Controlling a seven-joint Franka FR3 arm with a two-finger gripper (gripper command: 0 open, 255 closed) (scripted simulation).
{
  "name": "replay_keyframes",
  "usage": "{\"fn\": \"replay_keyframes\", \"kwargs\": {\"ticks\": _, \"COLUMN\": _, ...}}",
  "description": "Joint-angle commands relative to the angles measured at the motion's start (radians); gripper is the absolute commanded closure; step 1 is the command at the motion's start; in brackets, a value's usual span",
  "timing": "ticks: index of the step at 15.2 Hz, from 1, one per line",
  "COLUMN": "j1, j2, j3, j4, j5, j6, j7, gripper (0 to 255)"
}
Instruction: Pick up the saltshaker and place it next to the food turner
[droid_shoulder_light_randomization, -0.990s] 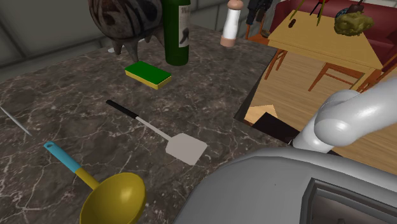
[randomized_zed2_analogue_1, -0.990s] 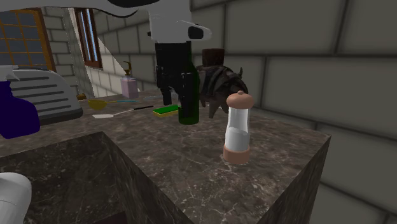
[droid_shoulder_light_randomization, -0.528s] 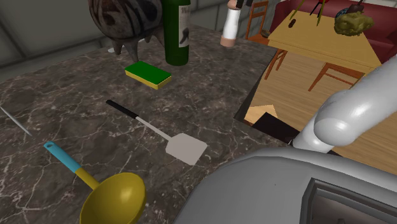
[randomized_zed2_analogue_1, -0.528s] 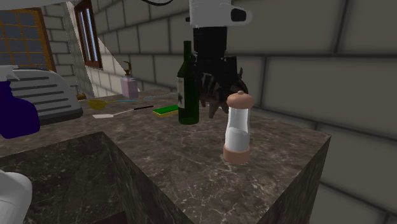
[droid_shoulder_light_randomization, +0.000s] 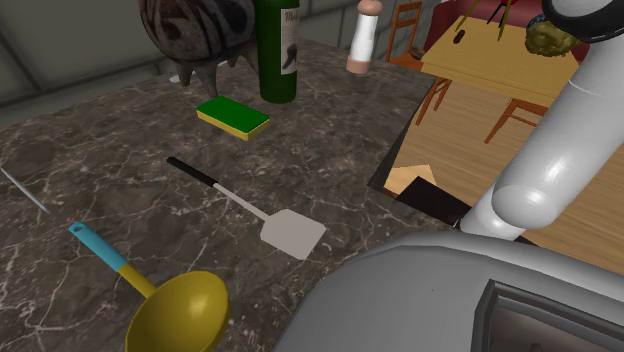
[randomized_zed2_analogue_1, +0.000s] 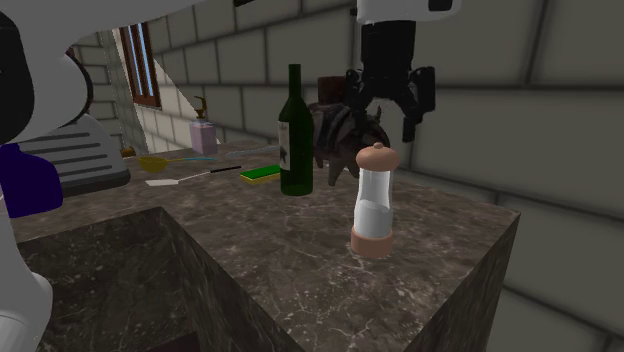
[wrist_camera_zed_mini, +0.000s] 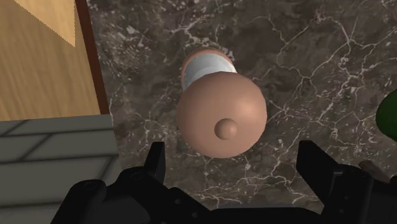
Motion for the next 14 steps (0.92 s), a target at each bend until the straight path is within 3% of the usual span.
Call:
{"fn": "replay_keyframes", "kwargs": {"ticks": 1, "j1": -0.001, "j2": 0.004, "j3": 0.0, "j4": -0.016, "j5": -0.001, "j6": 0.021, "j7": -0.004, "gripper": 0}}
{"fn": "replay_keyframes", "kwargs": {"ticks": 6, "j1": 0.005, "j2": -0.038, "j3": 0.003, "j4": -0.151, "j5": -0.009, "j6": 0.114, "j7": 0.0, "gripper": 0}}
{"fn": "replay_keyframes", "kwargs": {"ticks": 14, "j1": 0.005, "j2": -0.038, "j3": 0.003, "j4": -0.15, "j5": -0.009, "j6": 0.114, "j7": 0.0, "gripper": 0}}
